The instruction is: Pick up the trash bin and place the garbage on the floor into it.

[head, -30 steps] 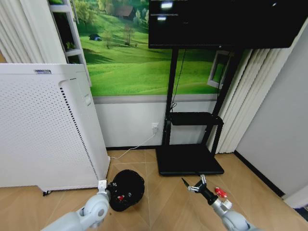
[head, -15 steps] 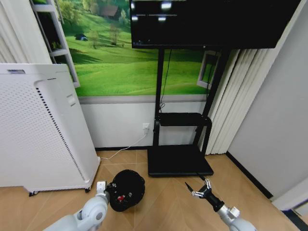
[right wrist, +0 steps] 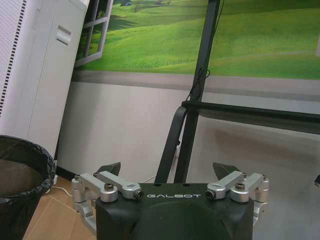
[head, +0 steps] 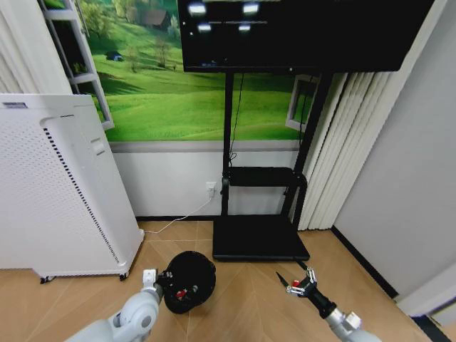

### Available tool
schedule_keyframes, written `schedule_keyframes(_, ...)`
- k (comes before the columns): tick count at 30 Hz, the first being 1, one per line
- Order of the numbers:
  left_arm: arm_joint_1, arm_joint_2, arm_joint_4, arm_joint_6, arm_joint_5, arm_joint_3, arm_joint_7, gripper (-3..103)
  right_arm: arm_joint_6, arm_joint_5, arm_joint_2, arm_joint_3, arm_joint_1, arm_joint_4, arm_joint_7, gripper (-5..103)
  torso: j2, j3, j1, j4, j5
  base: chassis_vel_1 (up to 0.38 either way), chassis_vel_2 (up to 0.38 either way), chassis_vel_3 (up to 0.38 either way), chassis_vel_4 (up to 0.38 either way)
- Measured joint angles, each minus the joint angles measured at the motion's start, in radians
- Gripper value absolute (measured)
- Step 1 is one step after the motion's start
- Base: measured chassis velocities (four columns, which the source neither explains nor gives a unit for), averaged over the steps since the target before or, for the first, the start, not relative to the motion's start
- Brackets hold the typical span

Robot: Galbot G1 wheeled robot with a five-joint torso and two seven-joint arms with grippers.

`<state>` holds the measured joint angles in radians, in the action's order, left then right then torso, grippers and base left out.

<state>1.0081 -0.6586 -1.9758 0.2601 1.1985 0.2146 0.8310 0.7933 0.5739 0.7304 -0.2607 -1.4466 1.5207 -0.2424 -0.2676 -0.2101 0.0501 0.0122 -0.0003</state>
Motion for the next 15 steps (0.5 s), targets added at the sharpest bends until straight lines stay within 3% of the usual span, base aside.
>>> schedule_keyframes(8,-0.003,0.001,0.000,-0.002,0.002,0.005,-0.007,7,-0.003,-0.006,0.007,0.006,0.001,-0.001,0.006,100,0.000,0.000,0.000,0.0006,0.0005,-0.115,-0.073,0.095,0.097)
schedule_keyframes(15,-0.001,0.002,0.000,-0.003,0.003,0.006,-0.008,7,0.003,-0.097,0.013,-0.006,-0.008,-0.002,0.056,100,0.000,0.000,0.000,0.0008,0.0007,-0.154,-0.160,0.150,0.161)
